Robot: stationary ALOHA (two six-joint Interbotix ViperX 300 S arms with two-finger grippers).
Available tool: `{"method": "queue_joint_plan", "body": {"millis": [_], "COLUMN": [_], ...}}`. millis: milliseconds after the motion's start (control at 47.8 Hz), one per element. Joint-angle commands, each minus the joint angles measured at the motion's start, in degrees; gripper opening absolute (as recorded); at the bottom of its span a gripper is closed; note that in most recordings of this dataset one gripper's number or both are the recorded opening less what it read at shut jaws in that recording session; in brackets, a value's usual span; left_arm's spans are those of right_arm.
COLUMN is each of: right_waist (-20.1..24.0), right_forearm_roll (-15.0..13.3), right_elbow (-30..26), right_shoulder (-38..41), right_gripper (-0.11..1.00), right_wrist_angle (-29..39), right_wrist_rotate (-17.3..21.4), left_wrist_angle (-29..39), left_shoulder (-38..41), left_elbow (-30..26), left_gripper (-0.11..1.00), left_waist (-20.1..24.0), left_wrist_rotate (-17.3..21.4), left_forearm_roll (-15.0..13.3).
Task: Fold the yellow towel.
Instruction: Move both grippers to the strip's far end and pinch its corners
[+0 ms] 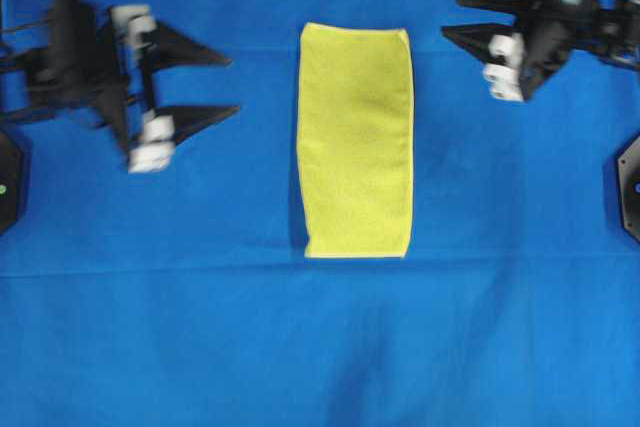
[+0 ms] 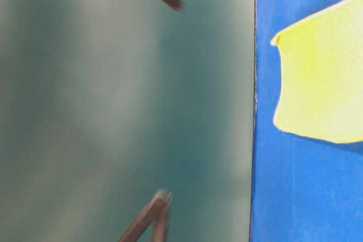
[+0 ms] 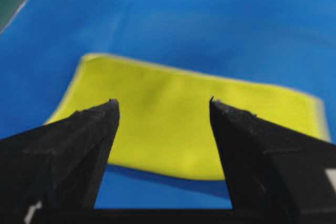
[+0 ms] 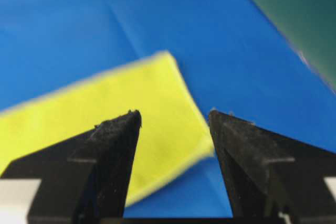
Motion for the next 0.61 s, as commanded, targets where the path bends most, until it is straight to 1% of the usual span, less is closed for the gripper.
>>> {"method": "queue_joint_plan", "body": {"millis": [0,105,272,439,586], "right_waist": [-0.26,-0.53,-0.88,-1.58,-2.64], "right_forearm_roll": [-0.70,-1.67,-1.93,-2.20,-2.64], "right_elbow": [-3.52,-6.33,-9.40,-11.69,-13.10], "right_shoulder": [4.04,9.76,17.31,23.38,27.51], "right_gripper": [0.59,0.59,0.59,0.59,0.59], "right_wrist_angle": [1.85,3.96,4.39,4.57,4.39], "right_wrist_rotate": [-0.09,-0.09,-0.18,-0.35,-0.44], "left_wrist_angle": [-0.26,-0.26,-0.26,-0.26,-0.26], "left_shoulder": [5.80,12.92,23.91,31.90,37.44], "left_elbow": [-4.57,-8.35,-14.33,-19.07,-22.06], "left_gripper": [0.66,0.66,0.66,0.66,0.66], "left_waist": [2.72,5.10,7.73,10.20,11.78], "left_wrist_rotate": [0.18,0.09,0.18,0.09,0.18], "left_forearm_roll": [0.09,0.09,0.09,0.09,0.09]}}
